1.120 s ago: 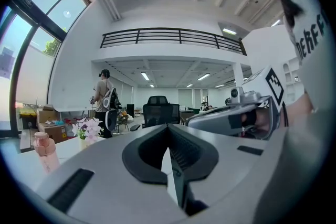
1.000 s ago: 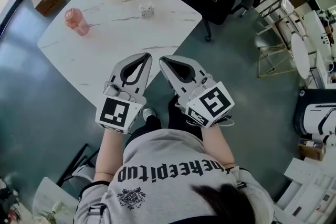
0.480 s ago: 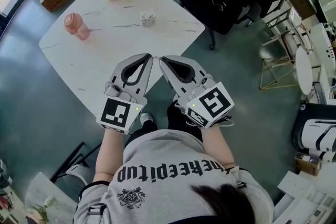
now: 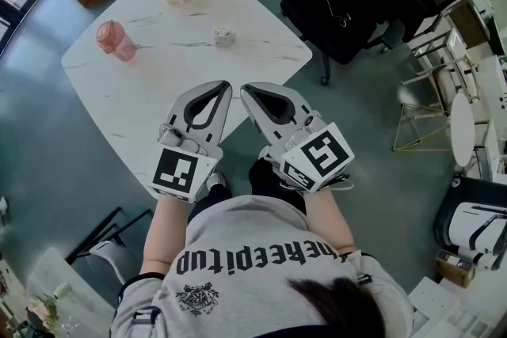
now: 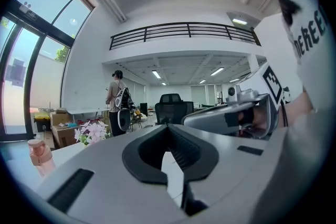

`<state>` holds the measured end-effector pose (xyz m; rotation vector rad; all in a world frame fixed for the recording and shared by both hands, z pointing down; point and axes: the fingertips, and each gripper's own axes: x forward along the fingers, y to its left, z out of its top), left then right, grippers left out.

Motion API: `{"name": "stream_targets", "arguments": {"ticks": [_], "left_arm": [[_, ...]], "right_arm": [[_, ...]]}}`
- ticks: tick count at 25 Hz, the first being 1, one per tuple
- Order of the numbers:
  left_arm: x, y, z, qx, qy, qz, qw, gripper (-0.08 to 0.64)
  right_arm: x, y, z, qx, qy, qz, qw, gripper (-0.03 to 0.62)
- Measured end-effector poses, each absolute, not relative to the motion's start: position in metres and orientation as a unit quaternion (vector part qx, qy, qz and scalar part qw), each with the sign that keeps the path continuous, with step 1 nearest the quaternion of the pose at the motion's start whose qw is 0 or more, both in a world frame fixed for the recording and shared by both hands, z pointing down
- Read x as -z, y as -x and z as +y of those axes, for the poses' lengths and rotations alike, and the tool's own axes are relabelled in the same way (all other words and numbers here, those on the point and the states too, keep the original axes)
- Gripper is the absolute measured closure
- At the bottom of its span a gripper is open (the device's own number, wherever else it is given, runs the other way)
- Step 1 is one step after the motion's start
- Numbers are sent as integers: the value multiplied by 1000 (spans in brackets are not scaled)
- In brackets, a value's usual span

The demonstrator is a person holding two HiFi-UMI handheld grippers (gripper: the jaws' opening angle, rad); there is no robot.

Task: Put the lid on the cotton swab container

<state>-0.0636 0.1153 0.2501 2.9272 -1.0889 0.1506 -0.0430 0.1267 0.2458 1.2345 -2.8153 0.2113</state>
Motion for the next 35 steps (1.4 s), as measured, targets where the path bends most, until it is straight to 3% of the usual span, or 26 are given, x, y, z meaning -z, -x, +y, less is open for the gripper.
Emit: {"name": "stream_targets", "arguments": {"ticks": [35], "left_arm": [[-253, -17, 66, -48, -884, -466, 12, 545]], "right_arm": [[-252, -43, 72, -70, -287, -955, 26, 581]]}}
